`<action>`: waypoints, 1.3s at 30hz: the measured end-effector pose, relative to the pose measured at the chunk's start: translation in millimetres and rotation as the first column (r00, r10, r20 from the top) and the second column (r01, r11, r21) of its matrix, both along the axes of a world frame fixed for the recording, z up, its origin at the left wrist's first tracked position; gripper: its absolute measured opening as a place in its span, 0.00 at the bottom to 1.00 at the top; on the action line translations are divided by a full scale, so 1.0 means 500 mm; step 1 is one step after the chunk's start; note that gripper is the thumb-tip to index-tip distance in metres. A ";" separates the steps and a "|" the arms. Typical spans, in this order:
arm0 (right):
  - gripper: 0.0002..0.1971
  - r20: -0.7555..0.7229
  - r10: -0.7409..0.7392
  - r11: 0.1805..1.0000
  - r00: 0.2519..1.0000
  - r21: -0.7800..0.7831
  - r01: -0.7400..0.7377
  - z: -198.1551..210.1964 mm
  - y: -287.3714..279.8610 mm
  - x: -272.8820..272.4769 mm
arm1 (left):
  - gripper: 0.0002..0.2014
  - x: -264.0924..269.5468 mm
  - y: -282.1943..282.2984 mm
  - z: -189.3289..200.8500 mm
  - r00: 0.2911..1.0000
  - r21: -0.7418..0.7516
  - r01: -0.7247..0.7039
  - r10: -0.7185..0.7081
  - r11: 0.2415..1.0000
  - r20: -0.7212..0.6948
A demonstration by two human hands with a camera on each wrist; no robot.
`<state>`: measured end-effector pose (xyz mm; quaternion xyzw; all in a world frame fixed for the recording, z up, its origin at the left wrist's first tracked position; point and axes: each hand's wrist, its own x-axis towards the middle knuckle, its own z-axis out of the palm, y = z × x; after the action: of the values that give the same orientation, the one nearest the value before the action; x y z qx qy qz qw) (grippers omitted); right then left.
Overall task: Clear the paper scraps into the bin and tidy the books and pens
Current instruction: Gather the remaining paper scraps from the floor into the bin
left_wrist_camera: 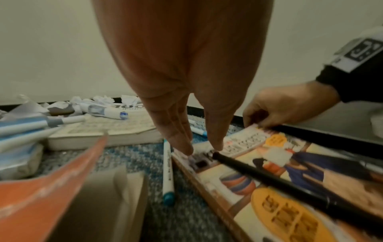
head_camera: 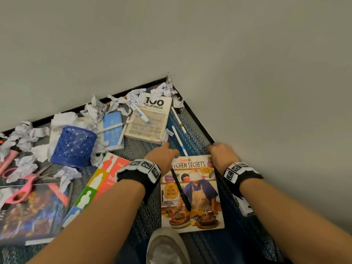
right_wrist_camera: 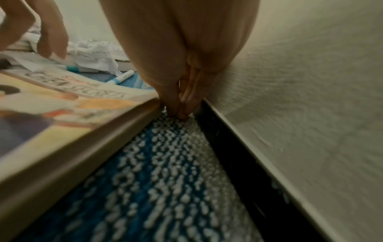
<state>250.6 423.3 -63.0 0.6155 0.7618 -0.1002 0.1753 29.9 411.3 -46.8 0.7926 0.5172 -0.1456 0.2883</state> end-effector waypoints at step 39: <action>0.14 -0.429 -0.017 0.907 0.903 0.373 0.194 0.018 0.374 -0.292 | 0.08 -0.170 0.287 0.011 0.776 0.306 -0.606 0.461 0.735 0.430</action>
<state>104.6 610.6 -53.8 0.6439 0.7502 -0.0779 -0.1287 -55.3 554.5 -41.2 0.6632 0.6890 0.1944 0.2183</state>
